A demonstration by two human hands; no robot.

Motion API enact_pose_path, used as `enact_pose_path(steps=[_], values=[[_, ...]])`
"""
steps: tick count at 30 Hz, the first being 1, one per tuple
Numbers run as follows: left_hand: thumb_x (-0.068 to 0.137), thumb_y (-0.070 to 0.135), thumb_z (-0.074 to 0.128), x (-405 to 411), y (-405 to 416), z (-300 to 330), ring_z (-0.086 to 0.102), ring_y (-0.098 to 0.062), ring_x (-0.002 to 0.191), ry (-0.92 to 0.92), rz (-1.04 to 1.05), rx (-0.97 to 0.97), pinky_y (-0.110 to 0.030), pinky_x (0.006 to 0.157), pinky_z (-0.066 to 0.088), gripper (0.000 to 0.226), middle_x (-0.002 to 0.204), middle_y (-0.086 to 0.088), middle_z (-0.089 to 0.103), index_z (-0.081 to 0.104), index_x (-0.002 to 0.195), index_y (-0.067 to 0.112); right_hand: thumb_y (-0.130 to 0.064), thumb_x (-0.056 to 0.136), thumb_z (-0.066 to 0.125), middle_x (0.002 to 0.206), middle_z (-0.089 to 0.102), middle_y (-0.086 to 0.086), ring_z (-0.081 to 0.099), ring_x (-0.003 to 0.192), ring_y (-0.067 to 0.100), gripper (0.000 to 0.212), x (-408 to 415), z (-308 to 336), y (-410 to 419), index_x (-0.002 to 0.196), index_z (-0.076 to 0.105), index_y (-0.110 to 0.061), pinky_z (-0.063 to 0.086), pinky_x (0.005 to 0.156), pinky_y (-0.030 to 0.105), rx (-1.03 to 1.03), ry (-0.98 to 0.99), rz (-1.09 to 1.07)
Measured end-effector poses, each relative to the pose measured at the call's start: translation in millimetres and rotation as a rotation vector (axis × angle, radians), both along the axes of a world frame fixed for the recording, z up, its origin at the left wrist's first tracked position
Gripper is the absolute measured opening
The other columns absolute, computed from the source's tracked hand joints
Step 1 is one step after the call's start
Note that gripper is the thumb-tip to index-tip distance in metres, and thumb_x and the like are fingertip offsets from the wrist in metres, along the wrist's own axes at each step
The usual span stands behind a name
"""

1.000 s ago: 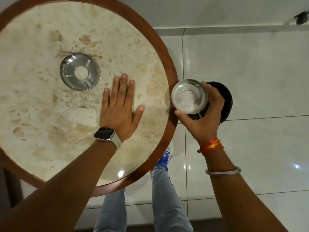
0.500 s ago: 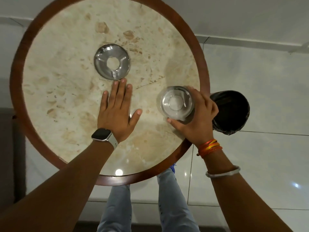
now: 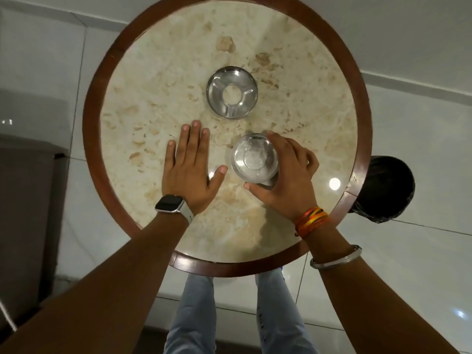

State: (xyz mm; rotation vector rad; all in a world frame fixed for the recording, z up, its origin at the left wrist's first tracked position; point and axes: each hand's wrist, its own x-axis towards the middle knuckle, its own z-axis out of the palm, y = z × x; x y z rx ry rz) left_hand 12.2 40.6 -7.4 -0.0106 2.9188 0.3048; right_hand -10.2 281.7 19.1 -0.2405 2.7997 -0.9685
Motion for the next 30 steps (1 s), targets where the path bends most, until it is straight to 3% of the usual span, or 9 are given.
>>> enact_pose_path(steps=[4, 8, 12, 15, 20, 24, 30], values=[[0.106, 0.063, 0.029, 2, -1, -1, -0.005, -0.025, 0.169, 0.016, 0.028, 0.003, -0.050, 0.136, -0.002, 0.086, 0.182, -0.007, -0.002, 0.005, 0.173, 0.014, -0.052, 0.061, 0.100, 0.159, 0.052, -0.005, 0.039, 0.147, 0.022, 0.118, -3, 2, -6, 0.161, 0.046, -0.019, 0.005, 0.122, 0.019, 0.002, -0.046, 0.005], [0.106, 0.063, 0.029, 0, 0, 0, -0.008, -0.024, 0.169, 0.000, 0.026, -0.017, -0.050, 0.135, -0.005, 0.088, 0.182, -0.006, -0.005, 0.003, 0.173, 0.014, -0.070, 0.075, 0.084, 0.159, 0.050, -0.001, 0.042, 0.146, 0.021, 0.109, -11, 12, -9, 0.162, 0.041, -0.020, 0.024, 0.122, 0.037, -0.079, -0.067, -0.056], [0.105, 0.064, 0.029, 0, 0, 3, -0.008, -0.024, 0.169, -0.014, 0.024, -0.022, -0.048, 0.135, -0.008, 0.088, 0.182, -0.006, -0.005, 0.004, 0.173, 0.014, -0.044, 0.087, 0.086, 0.153, 0.049, 0.003, 0.055, 0.137, 0.027, 0.084, -62, 27, -35, 0.156, 0.047, -0.014, 0.053, 0.109, 0.053, -0.198, -0.026, -0.230], [0.105, 0.063, 0.030, 0, 1, 4, -0.008, -0.024, 0.169, -0.019, 0.029, -0.016, -0.050, 0.135, -0.005, 0.088, 0.182, -0.006, -0.004, 0.005, 0.173, 0.014, -0.042, 0.083, 0.083, 0.151, 0.048, 0.011, 0.050, 0.138, 0.032, 0.085, -120, 41, -65, 0.155, 0.049, -0.014, 0.054, 0.107, 0.054, -0.073, -0.088, -0.184], [0.106, 0.064, 0.029, 0, 1, 2, -0.007, -0.024, 0.169, -0.015, 0.034, -0.020, -0.052, 0.135, -0.002, 0.087, 0.183, -0.005, -0.003, 0.006, 0.173, 0.015, -0.079, 0.077, 0.077, 0.172, 0.023, 0.012, 0.021, 0.158, 0.050, 0.115, -159, 59, -112, 0.170, 0.022, -0.038, 0.046, 0.112, 0.068, 0.396, -0.311, 0.106], [0.105, 0.065, 0.030, -1, 0, 1, -0.003, -0.025, 0.169, 0.003, 0.034, -0.021, -0.052, 0.135, -0.001, 0.087, 0.183, -0.005, 0.001, 0.008, 0.173, 0.016, -0.071, 0.078, 0.082, 0.168, 0.022, 0.010, 0.020, 0.157, 0.049, 0.109, -160, 59, -125, 0.166, 0.028, -0.036, 0.051, 0.102, 0.064, 0.571, -0.295, 0.184], [0.105, 0.065, 0.029, -1, 1, 3, -0.003, -0.025, 0.169, 0.006, 0.039, -0.016, -0.052, 0.135, -0.001, 0.087, 0.183, -0.005, 0.001, 0.010, 0.173, 0.015, -0.058, 0.079, 0.083, 0.162, 0.030, 0.013, 0.032, 0.149, 0.048, 0.098, -152, 54, -121, 0.160, 0.037, -0.030, 0.053, 0.099, 0.059, 0.531, -0.233, 0.158]])
